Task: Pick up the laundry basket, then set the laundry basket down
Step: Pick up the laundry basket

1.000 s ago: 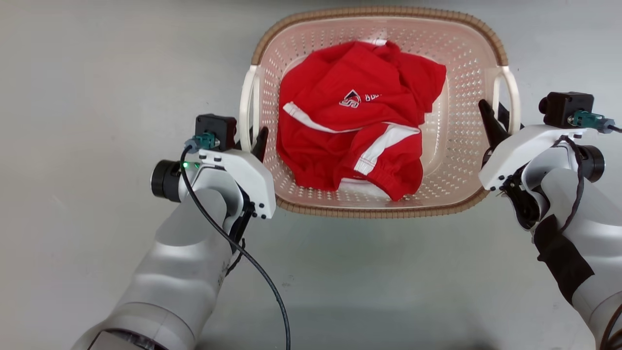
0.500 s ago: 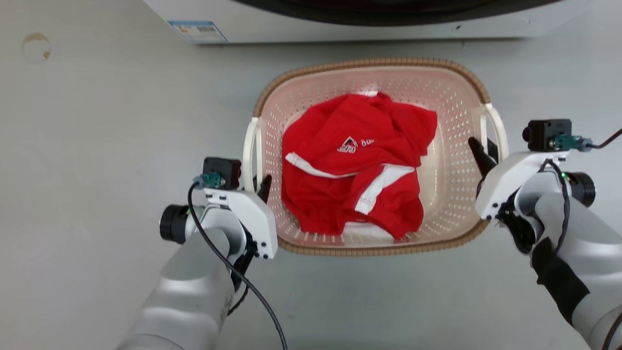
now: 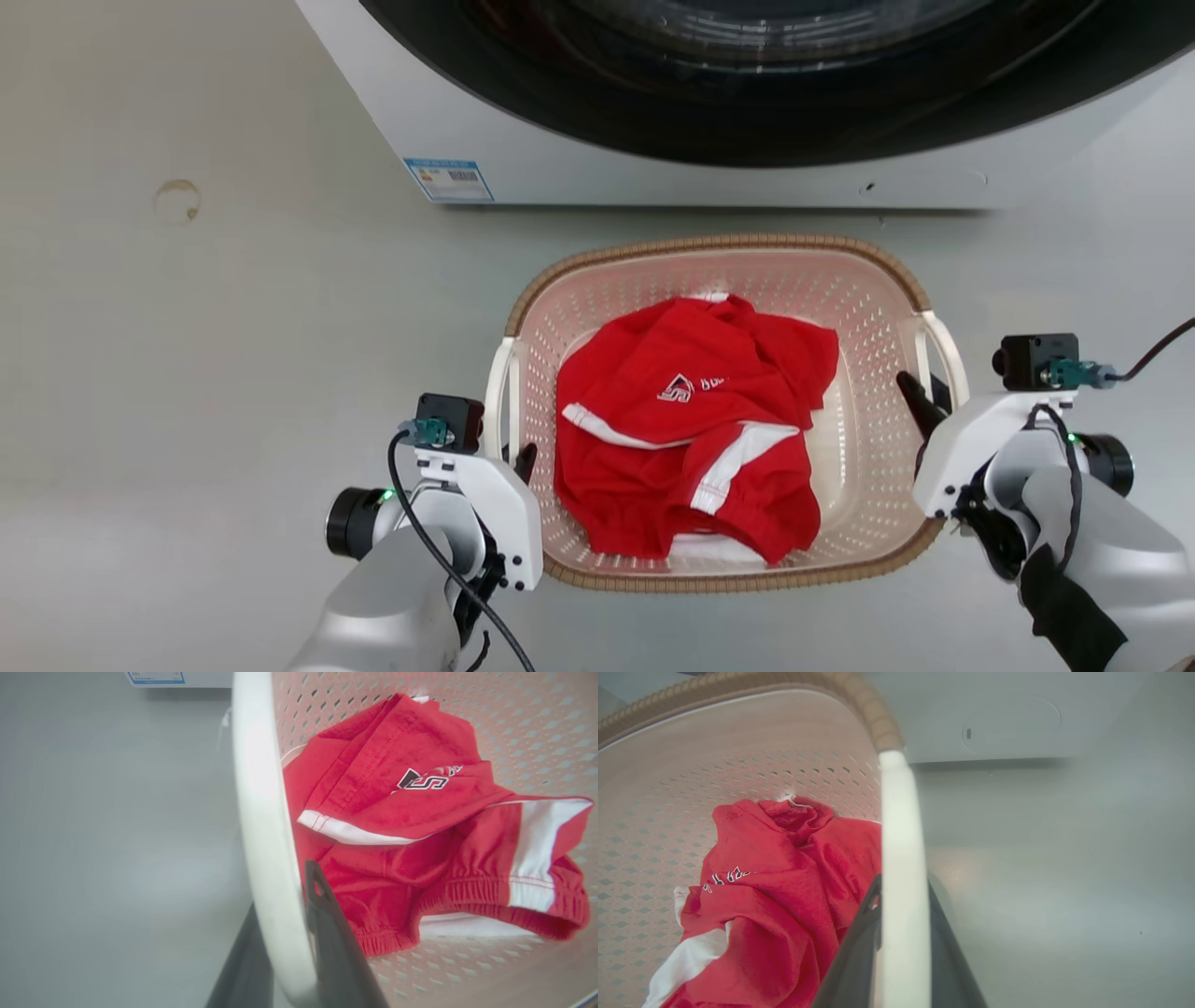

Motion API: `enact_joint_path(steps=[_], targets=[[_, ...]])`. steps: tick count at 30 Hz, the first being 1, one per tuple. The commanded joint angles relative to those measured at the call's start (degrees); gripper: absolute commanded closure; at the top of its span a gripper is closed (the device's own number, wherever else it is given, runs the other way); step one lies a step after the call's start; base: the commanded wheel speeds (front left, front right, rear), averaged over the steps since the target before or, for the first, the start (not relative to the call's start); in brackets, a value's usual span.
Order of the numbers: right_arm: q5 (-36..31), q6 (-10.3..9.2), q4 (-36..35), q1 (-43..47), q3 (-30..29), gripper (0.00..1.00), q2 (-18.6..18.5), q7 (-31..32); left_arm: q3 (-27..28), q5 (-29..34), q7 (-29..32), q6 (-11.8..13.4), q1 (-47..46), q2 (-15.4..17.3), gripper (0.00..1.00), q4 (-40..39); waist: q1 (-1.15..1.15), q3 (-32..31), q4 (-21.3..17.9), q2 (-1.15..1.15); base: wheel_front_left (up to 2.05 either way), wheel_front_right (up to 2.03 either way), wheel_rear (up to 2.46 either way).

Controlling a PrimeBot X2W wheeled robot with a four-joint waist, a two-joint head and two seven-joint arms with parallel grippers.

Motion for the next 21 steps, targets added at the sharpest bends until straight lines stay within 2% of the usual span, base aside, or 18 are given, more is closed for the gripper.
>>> enact_joint_path(steps=[1,12,21], targets=[[0.7,-0.33,2.2,1.3,0.0,1.00,-5.4,-1.0,1.1,-0.3,0.4,0.1,2.4,7.0,1.00,1.3,0.00,-2.0,0.2,0.00,0.00,0.00,0.00],[4.5,-0.33,3.7,6.2,1.5,1.00,-4.3,-0.8,-0.2,-1.4,3.3,0.0,6.7,8.2,1.00,1.3,0.00,-10.4,0.9,0.00,0.00,0.00,0.00],[6.7,-0.33,4.1,8.2,2.7,1.00,-3.7,0.2,-1.5,-2.9,4.7,-0.1,8.9,9.7,1.00,1.2,0.00,-14.9,-0.3,0.00,0.00,0.00,0.00]])
